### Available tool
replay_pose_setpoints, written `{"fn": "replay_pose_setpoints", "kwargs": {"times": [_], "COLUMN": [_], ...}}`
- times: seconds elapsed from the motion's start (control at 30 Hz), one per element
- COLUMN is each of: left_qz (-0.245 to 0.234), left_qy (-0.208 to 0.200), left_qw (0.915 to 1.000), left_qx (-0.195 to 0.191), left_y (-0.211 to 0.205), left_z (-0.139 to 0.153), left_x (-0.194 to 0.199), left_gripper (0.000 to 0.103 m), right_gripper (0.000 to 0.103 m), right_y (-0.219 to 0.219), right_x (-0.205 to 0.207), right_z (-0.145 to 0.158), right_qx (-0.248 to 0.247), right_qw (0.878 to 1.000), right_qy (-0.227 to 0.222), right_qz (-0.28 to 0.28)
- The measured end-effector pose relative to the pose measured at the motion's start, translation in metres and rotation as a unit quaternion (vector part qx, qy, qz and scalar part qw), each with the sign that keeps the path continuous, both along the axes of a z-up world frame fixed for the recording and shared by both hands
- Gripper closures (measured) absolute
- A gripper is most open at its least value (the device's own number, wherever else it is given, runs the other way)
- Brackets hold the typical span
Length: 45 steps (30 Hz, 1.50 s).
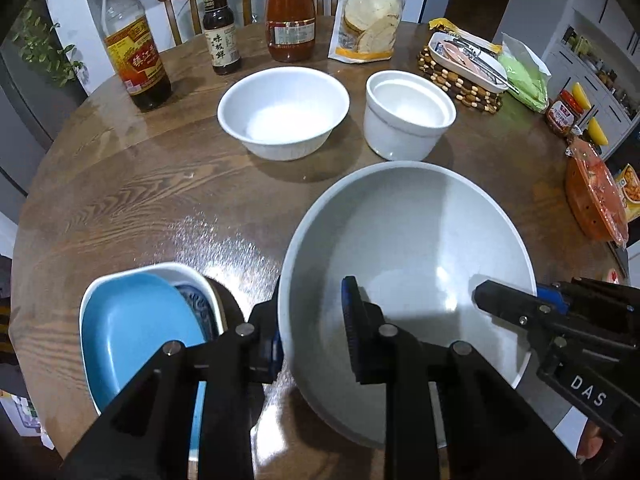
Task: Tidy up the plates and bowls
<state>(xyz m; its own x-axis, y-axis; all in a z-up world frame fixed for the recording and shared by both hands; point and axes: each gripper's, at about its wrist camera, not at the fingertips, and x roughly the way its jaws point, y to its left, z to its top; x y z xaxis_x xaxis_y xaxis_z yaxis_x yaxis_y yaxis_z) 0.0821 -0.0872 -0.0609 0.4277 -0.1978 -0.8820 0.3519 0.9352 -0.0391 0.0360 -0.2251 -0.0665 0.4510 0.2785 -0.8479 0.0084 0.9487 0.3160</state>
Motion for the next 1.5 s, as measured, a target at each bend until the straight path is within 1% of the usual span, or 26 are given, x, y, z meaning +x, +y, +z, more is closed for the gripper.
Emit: {"fn": "replay_pose_setpoints", "kwargs": {"times": [0.2,0.37,0.53,0.63,0.7,0.77,0.83,0.9,1.0,1.13,1.2,1.3,1.37,1.5], "left_qz": [0.008,0.009,0.012,0.013,0.014,0.017,0.021,0.021,0.023,0.025,0.028,0.032,0.036,0.046], "left_qy": [0.015,0.018,0.029,0.029,0.025,0.017,0.004,-0.004,-0.011,-0.027,-0.036,-0.041,-0.043,-0.049], "left_qw": [0.9999,0.9998,0.9994,0.9993,0.9995,0.9996,0.9997,0.9997,0.9997,0.9993,0.9990,0.9986,0.9984,0.9977], "left_qx": [0.004,0.008,0.012,0.019,0.016,0.014,0.015,0.011,0.006,0.006,0.005,0.003,0.004,0.002], "left_y": [0.006,0.006,0.007,0.008,0.010,0.012,0.014,0.017,0.021,0.022,0.024,0.027,0.030,0.036], "left_z": [-0.008,-0.014,-0.021,-0.022,-0.019,-0.014,-0.007,-0.001,0.007,0.016,0.021,0.026,0.028,0.033], "left_x": [-0.003,-0.006,-0.005,-0.006,-0.008,-0.010,-0.012,-0.014,-0.019,-0.025,-0.029,-0.033,-0.036,-0.041], "left_gripper": [0.080,0.080,0.076,0.077,0.073,0.056,0.047,0.046,0.045,0.034,0.032,0.032,0.026,0.022], "right_gripper": [0.089,0.089,0.089,0.088,0.085,0.078,0.068,0.063,0.062,0.059,0.058,0.045,0.045,0.044], "right_y": [0.008,0.010,0.009,0.009,0.008,0.006,0.005,0.004,0.005,0.008,0.008,0.008,0.009,0.011], "right_x": [-0.006,-0.006,-0.005,-0.007,-0.010,-0.013,-0.016,-0.019,-0.024,-0.029,-0.033,-0.038,-0.041,-0.047], "right_z": [-0.008,-0.013,-0.014,-0.013,-0.009,-0.005,0.001,0.007,0.017,0.028,0.032,0.037,0.040,0.041], "right_qx": [-0.002,-0.008,-0.006,-0.004,-0.009,-0.009,-0.006,-0.006,-0.007,-0.006,-0.006,-0.005,-0.004,-0.001], "right_qw": [1.000,1.000,1.000,1.000,1.000,1.000,1.000,1.000,0.999,0.999,0.999,0.999,0.998,0.999], "right_qy": [0.009,0.013,0.014,0.012,0.007,0.000,-0.010,-0.018,-0.031,-0.041,-0.045,-0.050,-0.053,-0.051], "right_qz": [0.003,-0.002,-0.011,-0.012,-0.012,-0.013,-0.017,-0.019,-0.019,-0.017,-0.016,-0.016,-0.015,-0.012]}}
